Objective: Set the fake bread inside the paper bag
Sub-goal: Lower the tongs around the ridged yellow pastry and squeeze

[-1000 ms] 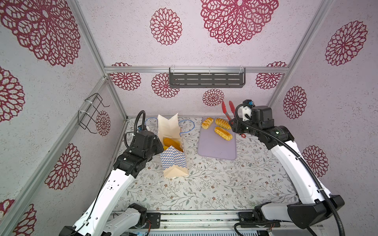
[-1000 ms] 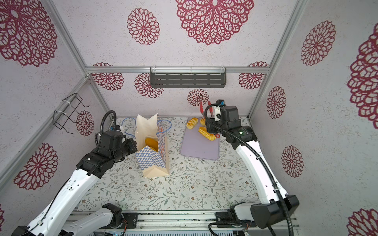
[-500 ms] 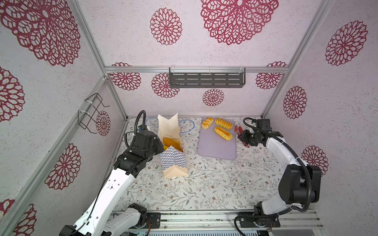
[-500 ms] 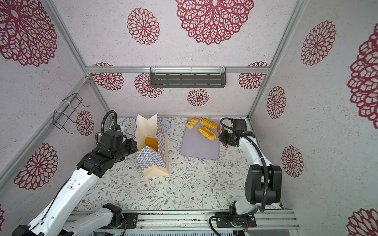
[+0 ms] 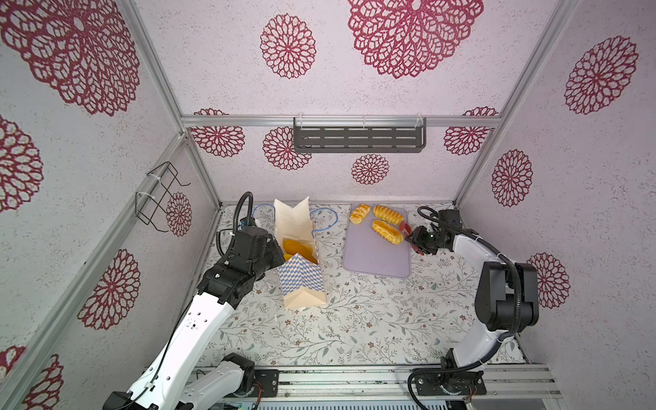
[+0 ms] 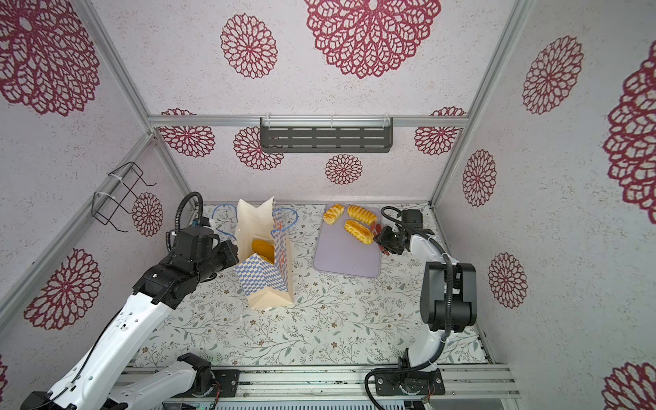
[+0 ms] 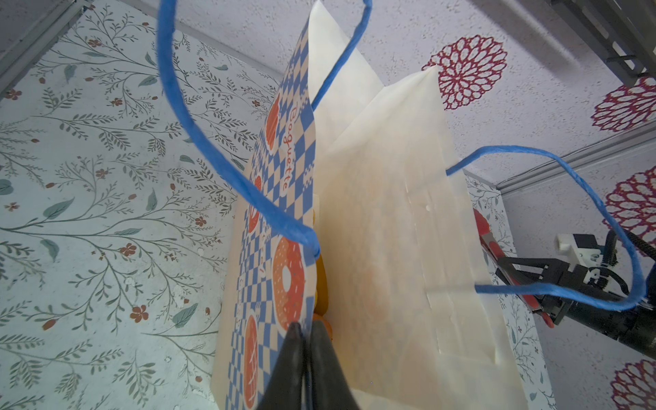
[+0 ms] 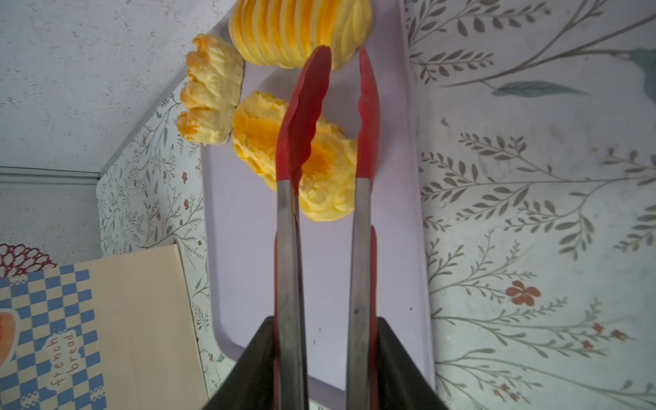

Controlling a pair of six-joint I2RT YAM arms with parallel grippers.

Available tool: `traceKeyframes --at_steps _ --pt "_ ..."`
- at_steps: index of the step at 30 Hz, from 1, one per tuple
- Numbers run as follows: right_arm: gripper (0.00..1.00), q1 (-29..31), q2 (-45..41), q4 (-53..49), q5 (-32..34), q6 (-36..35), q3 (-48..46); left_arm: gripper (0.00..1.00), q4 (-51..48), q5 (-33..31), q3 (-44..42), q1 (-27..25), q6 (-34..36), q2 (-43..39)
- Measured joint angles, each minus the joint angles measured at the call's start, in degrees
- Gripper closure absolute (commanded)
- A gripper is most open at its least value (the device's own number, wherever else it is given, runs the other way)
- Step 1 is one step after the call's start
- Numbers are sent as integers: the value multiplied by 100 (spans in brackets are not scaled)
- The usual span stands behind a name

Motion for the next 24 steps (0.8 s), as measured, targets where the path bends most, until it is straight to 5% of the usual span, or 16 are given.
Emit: traceKeyframes --at_steps 24 --pt "57 144 -715 422 -525 260 -922 90 4 39 0 0 -2 0"
